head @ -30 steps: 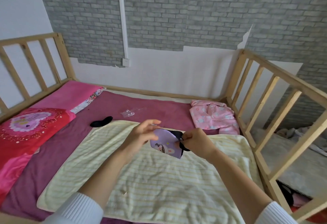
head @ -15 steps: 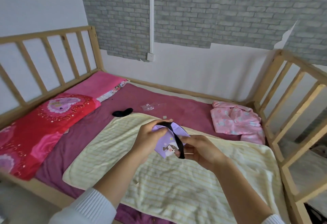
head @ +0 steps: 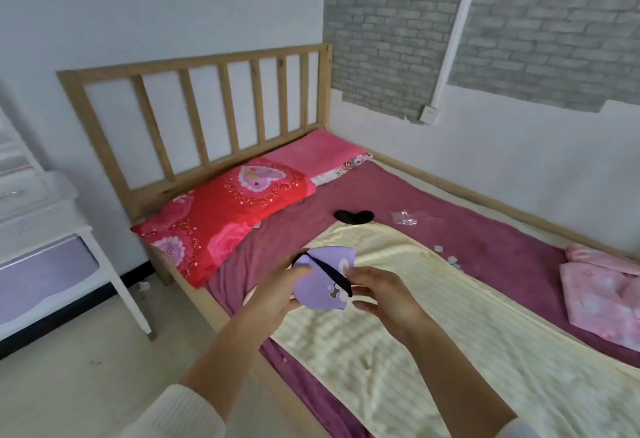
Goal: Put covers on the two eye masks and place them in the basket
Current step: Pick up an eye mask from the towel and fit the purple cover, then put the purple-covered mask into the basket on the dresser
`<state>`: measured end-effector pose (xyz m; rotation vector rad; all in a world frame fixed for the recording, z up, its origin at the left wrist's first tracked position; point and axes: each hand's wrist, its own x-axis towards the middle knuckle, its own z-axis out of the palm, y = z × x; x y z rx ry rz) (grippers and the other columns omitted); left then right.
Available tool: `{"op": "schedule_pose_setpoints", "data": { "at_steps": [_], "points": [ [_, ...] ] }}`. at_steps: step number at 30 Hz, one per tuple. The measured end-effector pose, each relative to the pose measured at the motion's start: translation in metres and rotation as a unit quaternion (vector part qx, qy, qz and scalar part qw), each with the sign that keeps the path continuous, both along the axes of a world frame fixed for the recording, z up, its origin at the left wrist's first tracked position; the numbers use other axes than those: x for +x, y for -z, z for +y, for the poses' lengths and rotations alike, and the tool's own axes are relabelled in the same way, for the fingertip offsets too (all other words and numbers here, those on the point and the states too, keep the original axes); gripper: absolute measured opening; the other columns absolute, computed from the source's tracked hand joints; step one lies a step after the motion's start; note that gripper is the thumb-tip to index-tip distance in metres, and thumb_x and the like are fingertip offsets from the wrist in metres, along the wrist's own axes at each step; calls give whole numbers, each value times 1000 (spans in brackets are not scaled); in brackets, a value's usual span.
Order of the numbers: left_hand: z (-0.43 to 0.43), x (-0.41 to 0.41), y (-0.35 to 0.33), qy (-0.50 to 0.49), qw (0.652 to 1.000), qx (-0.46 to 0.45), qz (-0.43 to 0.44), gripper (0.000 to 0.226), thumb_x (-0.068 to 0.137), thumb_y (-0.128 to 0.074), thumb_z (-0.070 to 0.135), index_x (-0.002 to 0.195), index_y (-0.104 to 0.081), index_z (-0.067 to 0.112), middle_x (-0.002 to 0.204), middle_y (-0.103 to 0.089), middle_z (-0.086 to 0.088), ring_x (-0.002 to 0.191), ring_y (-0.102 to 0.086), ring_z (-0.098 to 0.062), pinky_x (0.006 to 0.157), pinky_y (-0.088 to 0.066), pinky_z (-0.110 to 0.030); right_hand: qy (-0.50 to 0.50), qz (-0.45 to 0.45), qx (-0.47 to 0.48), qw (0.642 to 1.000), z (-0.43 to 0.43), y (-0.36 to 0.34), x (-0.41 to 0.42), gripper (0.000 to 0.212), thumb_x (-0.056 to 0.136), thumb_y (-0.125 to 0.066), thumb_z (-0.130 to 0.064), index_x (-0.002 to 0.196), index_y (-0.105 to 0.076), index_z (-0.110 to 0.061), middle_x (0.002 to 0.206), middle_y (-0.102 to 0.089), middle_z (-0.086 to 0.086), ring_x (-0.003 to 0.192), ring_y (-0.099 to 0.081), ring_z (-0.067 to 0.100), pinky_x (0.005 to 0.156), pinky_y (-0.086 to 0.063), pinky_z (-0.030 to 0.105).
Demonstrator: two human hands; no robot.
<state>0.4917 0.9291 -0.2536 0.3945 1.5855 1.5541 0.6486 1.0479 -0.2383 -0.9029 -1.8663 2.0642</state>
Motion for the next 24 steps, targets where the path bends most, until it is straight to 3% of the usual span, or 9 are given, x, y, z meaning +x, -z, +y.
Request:
{"op": "schedule_pose_setpoints", "data": {
  "at_steps": [2,5,7,10,13,17,20,24],
  "points": [
    [-35,-46,7,-5,999,-35,-7,30,83,-59,17,107,-69,31,113,-68,3,99,-67,-20,68,-58,-32,-16,-13,-9,1000,-19,7,-53,50,73,-70,-57,90,-72,-10,98,-77,8,89,-69,14,86,-50,32],
    [-93,-118,24,-69,992,-98,-43,19,83,-60,5,95,-67,17,94,-66,-9,81,-65,-23,62,-57,-31,-44,-48,-49,997,-60,22,-137,37,67,-74,-48,82,-68,-15,86,-78,8,78,-71,16,79,-50,30],
    [-133,-163,31,-96,987,-115,-52,22,84,-61,1,100,-63,16,94,-67,-10,83,-66,-26,69,-56,-35,-63,-69,-81,992,-91,31,-194,32,60,-75,-43,76,-65,-18,75,-75,3,65,-65,14,65,-48,24],
    [-189,-228,28,-135,984,-108,-53,27,86,-61,0,110,-63,12,105,-69,-14,92,-67,-30,81,-55,-38,-89,-81,-124,985,-132,41,-282,20,76,-76,-33,70,-63,-19,59,-68,-3,55,-56,12,58,-46,22],
    [-235,-292,23,-180,978,-93,-56,27,86,-58,-1,110,-66,9,106,-71,-16,96,-67,-33,92,-53,-43,-125,-101,-132,978,-162,45,-367,25,86,-66,-19,62,-59,-16,47,-60,-4,39,-48,8,51,-41,20],
    [-280,-369,18,-239,967,-77,-45,22,85,-59,0,102,-68,10,86,-75,-7,75,-71,-23,64,-58,-29,-171,-91,-87,977,-198,36,-470,27,86,-64,-11,61,-56,-12,45,-60,-4,30,-47,5,38,-40,18],
    [-302,-428,13,-280,956,-81,-30,15,87,-59,3,95,-69,12,79,-73,-5,69,-68,-21,67,-56,-30,-208,-88,-49,973,-220,26,-546,27,86,-63,-8,61,-54,-10,48,-55,0,36,-46,7,47,-43,22],
    [-319,-526,9,-306,948,-84,12,15,83,-64,8,96,-70,13,80,-74,-4,67,-70,-19,65,-56,-27,-229,-66,-14,971,-235,20,-660,5,85,-66,-5,87,-64,-1,63,-56,9,47,-50,13,57,-47,27]
  ]
}}
